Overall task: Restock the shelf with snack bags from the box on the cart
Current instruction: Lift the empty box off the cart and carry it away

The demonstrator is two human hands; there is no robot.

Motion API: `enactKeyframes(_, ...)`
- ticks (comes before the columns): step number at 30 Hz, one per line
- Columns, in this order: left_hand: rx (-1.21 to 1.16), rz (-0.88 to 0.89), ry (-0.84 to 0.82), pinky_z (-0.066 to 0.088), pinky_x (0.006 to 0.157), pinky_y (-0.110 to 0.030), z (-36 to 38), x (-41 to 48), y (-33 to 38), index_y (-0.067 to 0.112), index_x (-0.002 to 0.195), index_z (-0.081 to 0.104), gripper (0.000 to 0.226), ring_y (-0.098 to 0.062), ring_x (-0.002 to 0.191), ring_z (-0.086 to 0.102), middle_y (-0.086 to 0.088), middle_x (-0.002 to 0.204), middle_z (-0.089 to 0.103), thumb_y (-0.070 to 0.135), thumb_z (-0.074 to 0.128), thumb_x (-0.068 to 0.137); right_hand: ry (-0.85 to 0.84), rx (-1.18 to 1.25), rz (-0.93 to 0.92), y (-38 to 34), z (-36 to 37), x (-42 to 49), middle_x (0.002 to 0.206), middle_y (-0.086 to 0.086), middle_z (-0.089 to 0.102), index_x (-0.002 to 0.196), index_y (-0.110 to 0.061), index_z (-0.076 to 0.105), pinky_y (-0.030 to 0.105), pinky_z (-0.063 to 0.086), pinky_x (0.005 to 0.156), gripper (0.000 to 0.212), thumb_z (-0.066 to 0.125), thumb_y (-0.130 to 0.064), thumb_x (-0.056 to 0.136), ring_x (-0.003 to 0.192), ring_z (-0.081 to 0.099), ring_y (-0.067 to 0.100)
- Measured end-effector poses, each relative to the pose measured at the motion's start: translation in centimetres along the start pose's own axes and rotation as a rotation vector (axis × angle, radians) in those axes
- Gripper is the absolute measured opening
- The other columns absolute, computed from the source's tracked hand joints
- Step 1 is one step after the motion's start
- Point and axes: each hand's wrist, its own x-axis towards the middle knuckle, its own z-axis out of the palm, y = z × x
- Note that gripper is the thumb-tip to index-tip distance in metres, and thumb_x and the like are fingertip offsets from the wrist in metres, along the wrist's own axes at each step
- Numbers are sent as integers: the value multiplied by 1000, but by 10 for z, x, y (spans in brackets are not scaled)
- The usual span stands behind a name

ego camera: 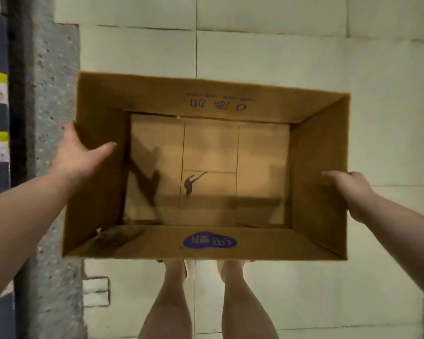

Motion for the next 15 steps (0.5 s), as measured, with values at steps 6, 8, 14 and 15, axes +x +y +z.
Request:
enactKeyframes(6, -32, -17, -41, 43, 105, -49, 46, 58, -36, 22, 148, 25, 83, -32, 130, 47, -10, 147, 44, 39, 70, 82, 12, -33, -19, 12, 41, 47, 128, 17, 55, 136, -3, 40, 41, 47, 88, 62, 64, -29, 86, 113, 56, 37)
enactKeyframes(8, -46, -35, -58, 43, 104, -48, 57, 70, -43, 22, 149, 24, 82, -32, 130, 48, -10, 147, 44, 39, 69, 83, -7, -35, -20, 13, 47, 57, 130, 17, 54, 137, -4, 40, 40, 46, 85, 62, 63, -31, 87, 112, 55, 35)
enactKeyframes(14, -126, -82, -142, 44, 103, -49, 78, 93, -68, 26, 146, 28, 77, -32, 124, 53, -9, 144, 48, 39, 69, 82, -134, 33, 30, 17, 58, 76, 120, 9, 56, 133, -10, 48, 30, 42, 74, 46, 52, -30, 92, 92, 56, 22)
enactKeyframes(15, -122, -96, -161, 44, 102, -51, 78, 95, -72, 25, 145, 29, 76, -33, 124, 53, -10, 143, 49, 39, 69, 81, -142, 27, 35, 19, 59, 79, 124, 8, 56, 134, -10, 47, 32, 42, 85, 46, 51, -30, 92, 102, 55, 25)
